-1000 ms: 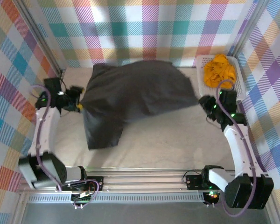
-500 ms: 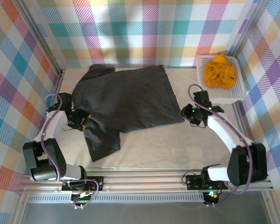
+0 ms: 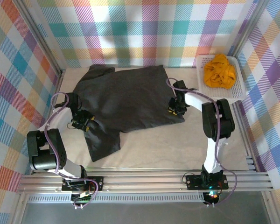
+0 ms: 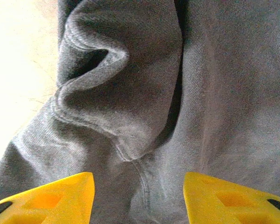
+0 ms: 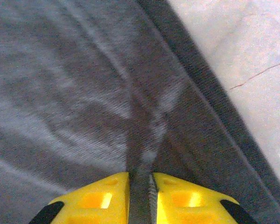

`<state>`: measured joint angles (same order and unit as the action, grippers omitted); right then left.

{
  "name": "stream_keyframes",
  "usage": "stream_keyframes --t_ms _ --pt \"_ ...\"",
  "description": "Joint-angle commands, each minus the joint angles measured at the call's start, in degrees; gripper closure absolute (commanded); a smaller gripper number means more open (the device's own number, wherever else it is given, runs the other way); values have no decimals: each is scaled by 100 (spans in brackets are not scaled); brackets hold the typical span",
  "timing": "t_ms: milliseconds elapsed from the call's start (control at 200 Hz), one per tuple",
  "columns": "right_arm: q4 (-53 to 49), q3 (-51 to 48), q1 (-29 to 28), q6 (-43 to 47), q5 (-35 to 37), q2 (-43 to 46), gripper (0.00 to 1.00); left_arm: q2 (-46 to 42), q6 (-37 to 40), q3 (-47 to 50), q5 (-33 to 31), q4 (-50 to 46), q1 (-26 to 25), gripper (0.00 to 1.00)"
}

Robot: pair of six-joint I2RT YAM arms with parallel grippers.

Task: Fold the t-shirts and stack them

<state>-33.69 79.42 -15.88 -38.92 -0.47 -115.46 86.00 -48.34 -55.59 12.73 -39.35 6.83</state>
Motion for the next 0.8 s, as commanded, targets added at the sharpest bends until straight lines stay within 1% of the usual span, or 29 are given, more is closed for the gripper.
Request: stream_keyframes --t_ms 0,110,190,315,450,545,630,685,730,795 --pt "-1080 383 233 20 765 -199 81 -206 93 127 -157 -351 3 45" --pt "-1393 289 563 -77 842 -154 82 -278 124 196 -154 -389 3 44" --pt "-1350 -25 762 -81 842 104 83 -307 161 200 -155 -430 -2 43" --pt "-1107 -575 1035 -75 649 537 84 -403 186 173 -244 -538 11 43" --pt "-967 -796 1052 68 763 989 84 -760 228 86 -701 -943 71 43" --pt "-1062 -757 1052 86 978 1347 84 -1054 239 -16 -1224 -1341 104 43" --pt "-969 -802 1037 137 991 1737 80 -1302 246 16 -1514 -1535 108 43" --pt "-914 -858 1001 172 942 1981 78 -1431 251 114 -1484 -1541 105 45" --pt "-896 -914 969 211 860 2158 77 -1540 222 253 -1323 -1470 108 48" --pt "-911 -1063 942 197 754 2395 77 -1674 148 538 -937 -1288 92 56"
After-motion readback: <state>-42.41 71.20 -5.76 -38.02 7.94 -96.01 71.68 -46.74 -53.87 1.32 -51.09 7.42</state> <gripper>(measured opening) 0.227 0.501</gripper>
